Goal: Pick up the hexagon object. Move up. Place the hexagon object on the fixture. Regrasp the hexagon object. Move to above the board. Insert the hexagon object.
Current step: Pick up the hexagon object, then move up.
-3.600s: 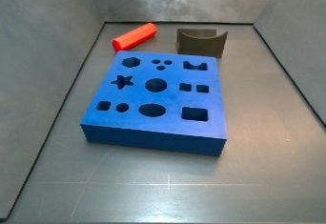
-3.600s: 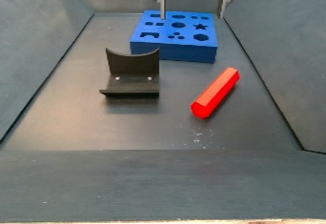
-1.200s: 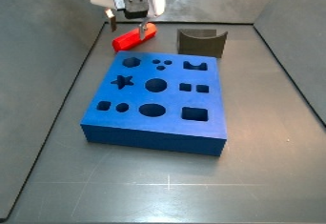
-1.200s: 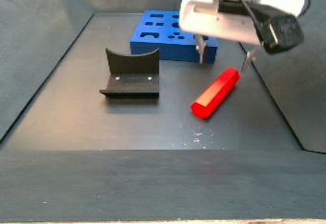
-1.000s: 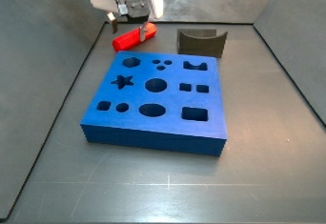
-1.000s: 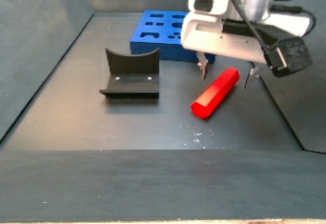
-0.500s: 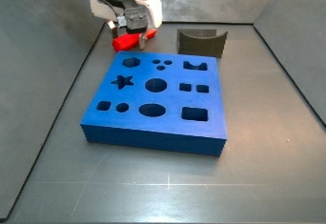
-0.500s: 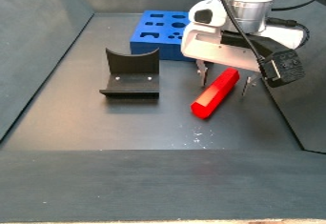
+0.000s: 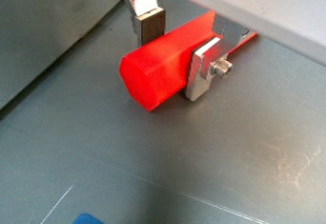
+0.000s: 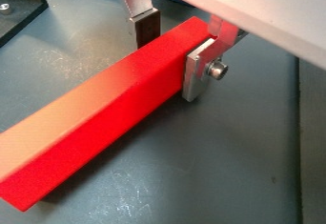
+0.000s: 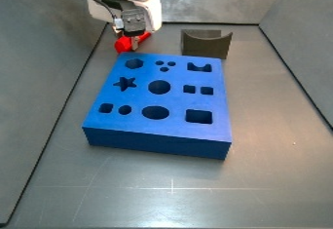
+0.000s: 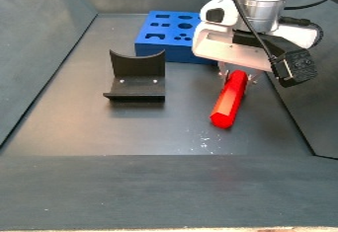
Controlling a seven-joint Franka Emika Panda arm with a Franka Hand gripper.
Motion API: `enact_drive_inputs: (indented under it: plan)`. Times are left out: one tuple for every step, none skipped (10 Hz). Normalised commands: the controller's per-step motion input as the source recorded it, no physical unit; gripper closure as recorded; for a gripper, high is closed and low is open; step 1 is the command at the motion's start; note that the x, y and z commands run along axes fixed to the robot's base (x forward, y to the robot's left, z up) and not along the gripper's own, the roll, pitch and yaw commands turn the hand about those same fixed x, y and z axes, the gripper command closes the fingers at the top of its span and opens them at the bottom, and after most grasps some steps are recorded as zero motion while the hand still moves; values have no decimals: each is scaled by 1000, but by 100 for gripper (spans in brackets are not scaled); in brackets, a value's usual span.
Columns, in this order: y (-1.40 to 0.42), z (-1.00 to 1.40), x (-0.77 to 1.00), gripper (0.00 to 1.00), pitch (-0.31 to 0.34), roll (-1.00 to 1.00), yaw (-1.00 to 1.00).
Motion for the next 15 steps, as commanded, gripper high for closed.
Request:
enact_drive_inputs:
  plan:
    - [0,0,0,100,0,0,0]
    - [0,0,0,100,0,0,0]
    - [0,0,0,100,0,0,0]
    - [0,0,0,100,0,0,0]
    - [0,0,0,100,0,0,0]
    - [0,0,0,100,0,0,0]
    - [0,0,0,100,0,0,0]
    - [0,0,0,100,0,0,0]
    - [0,0,0,100,0,0,0]
    - [0,0,0,100,0,0,0]
    - [0,0,0,100,0,0,0]
    - [0,833,0,100,0,0,0]
    - [60,782,-49,100,34,7,-32]
    - [49,732,-56,100,48,8,-39]
    - [29,606,-31,100,62,17,-39]
